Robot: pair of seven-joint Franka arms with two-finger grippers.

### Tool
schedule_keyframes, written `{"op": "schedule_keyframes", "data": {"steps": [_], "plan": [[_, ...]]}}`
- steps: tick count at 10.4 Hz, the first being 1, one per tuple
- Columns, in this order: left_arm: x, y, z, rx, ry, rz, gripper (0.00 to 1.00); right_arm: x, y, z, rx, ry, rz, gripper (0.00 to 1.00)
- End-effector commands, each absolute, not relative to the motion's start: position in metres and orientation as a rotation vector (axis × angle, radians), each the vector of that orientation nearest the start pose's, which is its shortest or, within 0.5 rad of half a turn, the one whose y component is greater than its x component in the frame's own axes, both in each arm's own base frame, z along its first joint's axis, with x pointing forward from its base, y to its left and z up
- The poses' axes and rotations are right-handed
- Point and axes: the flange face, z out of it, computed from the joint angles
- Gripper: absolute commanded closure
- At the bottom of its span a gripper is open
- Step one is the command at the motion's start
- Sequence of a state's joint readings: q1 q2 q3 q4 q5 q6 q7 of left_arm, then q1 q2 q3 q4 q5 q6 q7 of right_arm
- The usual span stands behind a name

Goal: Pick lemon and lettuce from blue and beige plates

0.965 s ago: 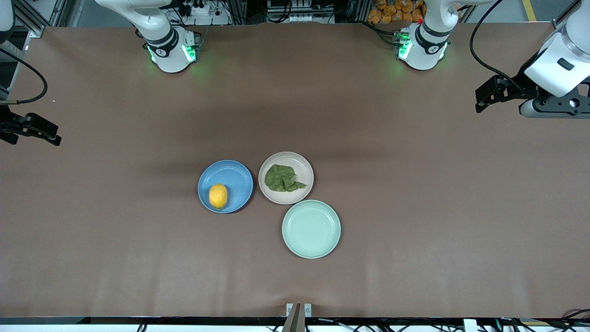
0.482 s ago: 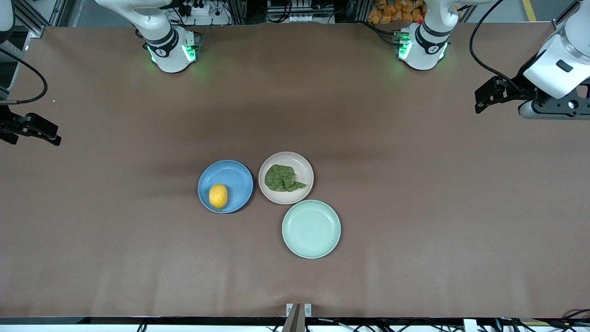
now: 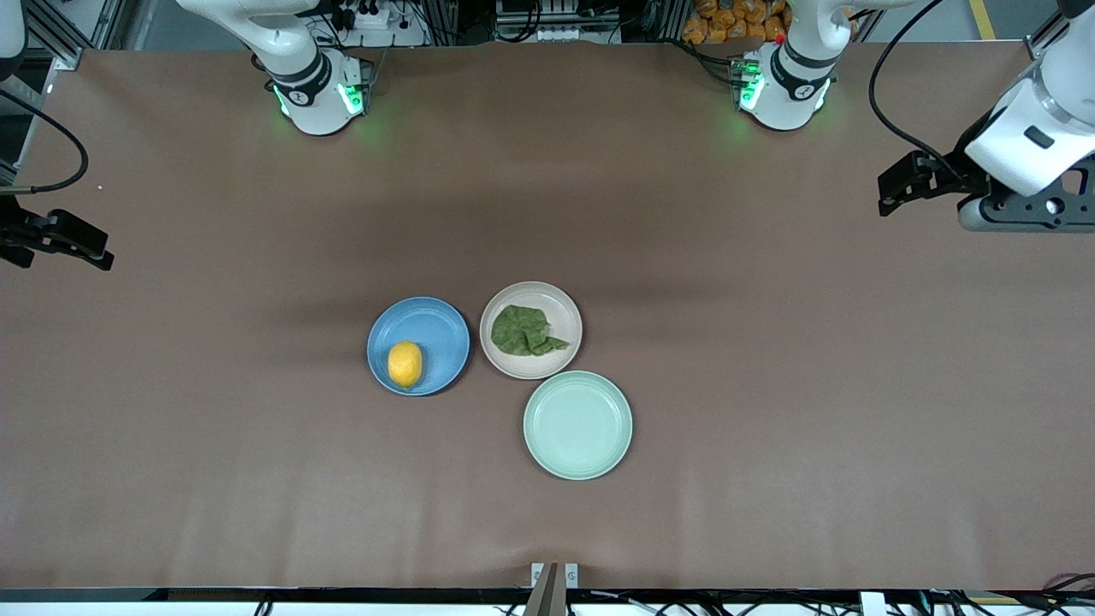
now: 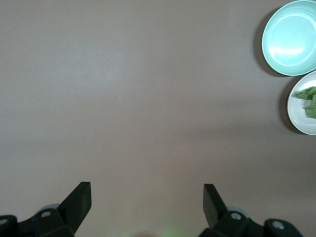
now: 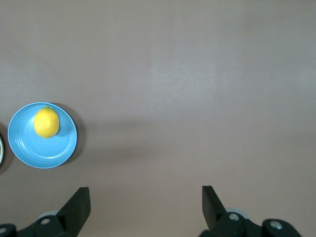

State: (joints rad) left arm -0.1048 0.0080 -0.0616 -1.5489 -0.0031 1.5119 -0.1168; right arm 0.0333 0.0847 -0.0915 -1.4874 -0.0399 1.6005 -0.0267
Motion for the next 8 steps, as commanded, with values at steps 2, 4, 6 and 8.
{"op": "schedule_keyframes", "data": {"steps": [2,4,6,8], "plan": [[0.547,-0.090,0.621,-3.158,0.103,0.097,0.00,0.584,-0.037,0.621,-3.170,0.074,-0.040,0.00],[0.553,-0.091,0.615,-3.166,0.081,0.089,0.00,0.584,-0.037,0.622,-3.170,0.072,-0.047,0.00],[0.556,-0.092,0.613,-3.173,0.081,0.078,0.00,0.584,-0.036,0.621,-3.170,0.070,-0.045,0.00],[0.565,-0.096,0.617,-3.176,0.089,0.055,0.00,0.584,-0.037,0.621,-3.170,0.072,-0.042,0.00]]}}
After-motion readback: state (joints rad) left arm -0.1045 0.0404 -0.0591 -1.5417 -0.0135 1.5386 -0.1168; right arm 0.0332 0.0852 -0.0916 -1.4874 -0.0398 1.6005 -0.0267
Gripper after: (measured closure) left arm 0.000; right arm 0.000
